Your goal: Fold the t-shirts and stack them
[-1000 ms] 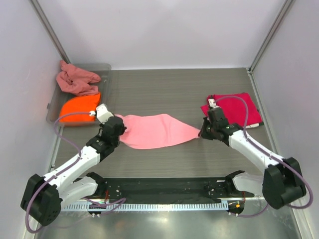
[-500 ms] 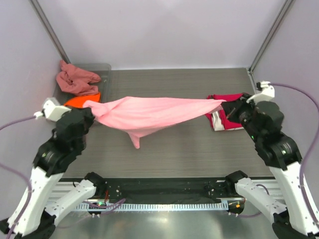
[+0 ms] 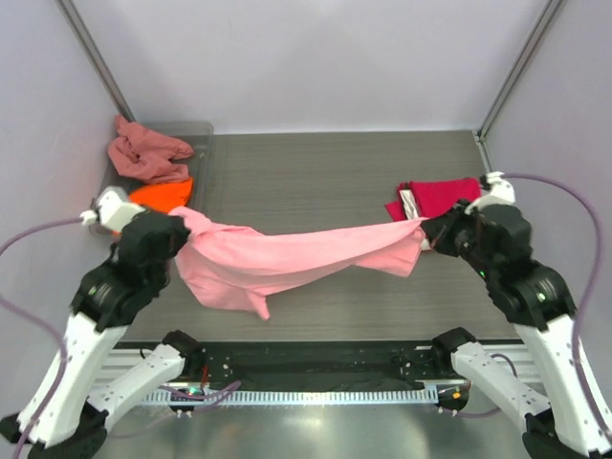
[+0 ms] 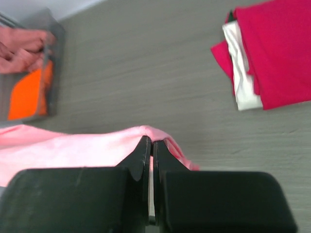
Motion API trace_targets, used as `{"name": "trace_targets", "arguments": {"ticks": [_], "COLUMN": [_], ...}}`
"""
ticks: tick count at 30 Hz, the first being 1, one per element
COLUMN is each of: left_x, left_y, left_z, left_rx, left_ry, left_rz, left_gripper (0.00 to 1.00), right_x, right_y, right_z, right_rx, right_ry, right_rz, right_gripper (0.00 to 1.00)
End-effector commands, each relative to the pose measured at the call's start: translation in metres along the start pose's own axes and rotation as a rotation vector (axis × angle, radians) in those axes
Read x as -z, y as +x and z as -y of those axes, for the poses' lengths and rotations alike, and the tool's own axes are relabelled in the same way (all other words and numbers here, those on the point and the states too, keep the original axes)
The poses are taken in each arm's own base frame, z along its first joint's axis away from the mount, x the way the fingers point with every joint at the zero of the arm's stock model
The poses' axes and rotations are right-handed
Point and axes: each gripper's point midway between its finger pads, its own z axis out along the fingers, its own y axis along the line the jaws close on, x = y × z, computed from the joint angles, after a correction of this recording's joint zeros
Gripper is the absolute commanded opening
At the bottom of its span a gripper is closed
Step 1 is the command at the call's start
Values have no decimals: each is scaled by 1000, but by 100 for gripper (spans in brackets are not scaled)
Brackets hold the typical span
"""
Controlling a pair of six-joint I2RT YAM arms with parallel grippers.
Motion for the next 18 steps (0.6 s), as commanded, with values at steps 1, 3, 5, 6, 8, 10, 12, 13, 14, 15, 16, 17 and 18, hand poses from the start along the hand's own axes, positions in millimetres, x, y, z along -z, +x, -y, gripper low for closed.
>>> {"name": "trace_targets", "arguments": {"ticks": [1,3,5,6,8,10,12,13,14,15,16,17,18], "left_x": [-40,-71,-97,-117,-136,-148,-144,-140,-134,-130,-119,-114,-107], "left_y": [25,46,58,80,78,86,95,96,102,104,99,111,115], "left_z": [14,31,45,47,52,59,49,48,33,26,21,0,-12], "left_rx": [-56,-85,-80,-111,-96,-130,-217,-226,-253,-264,-255,-276,-269], "left_ry": [-61,-78,-81,-104,-123,-126,-153,-148,-182,-190,-171,-203,-208], "left_rz": [-5,-22,-40,-97,-123,-201,-261,-276,-303,-311,-301,-324,-325], "left_gripper": [2,3,16,23,74,100,100,100,100,100,100,100,99], "right_x": [-48,-79,-107,-116,-135,-140,-142,-139,-139,-138,-133,-134,-133], "right_y": [20,23,17,13,11,15,27,27,39,41,42,53,57], "right_z": [-6,-5,-6,-4,-2,-4,-1,-1,8,12,12,18,20], "right_rx": [-16,-15,-12,-11,-13,-23,-21,-18,-11,-8,-2,5,7], "right_ry": [5,49,89,120,150,147,130,116,134,140,124,126,125], "right_rz": [-90,-120,-119,-105,-109,-124,-145,-126,-140,-136,-126,-141,-145], "right_gripper": [1,1,9,15,49,83,84,84,84,84,84,84,84]}}
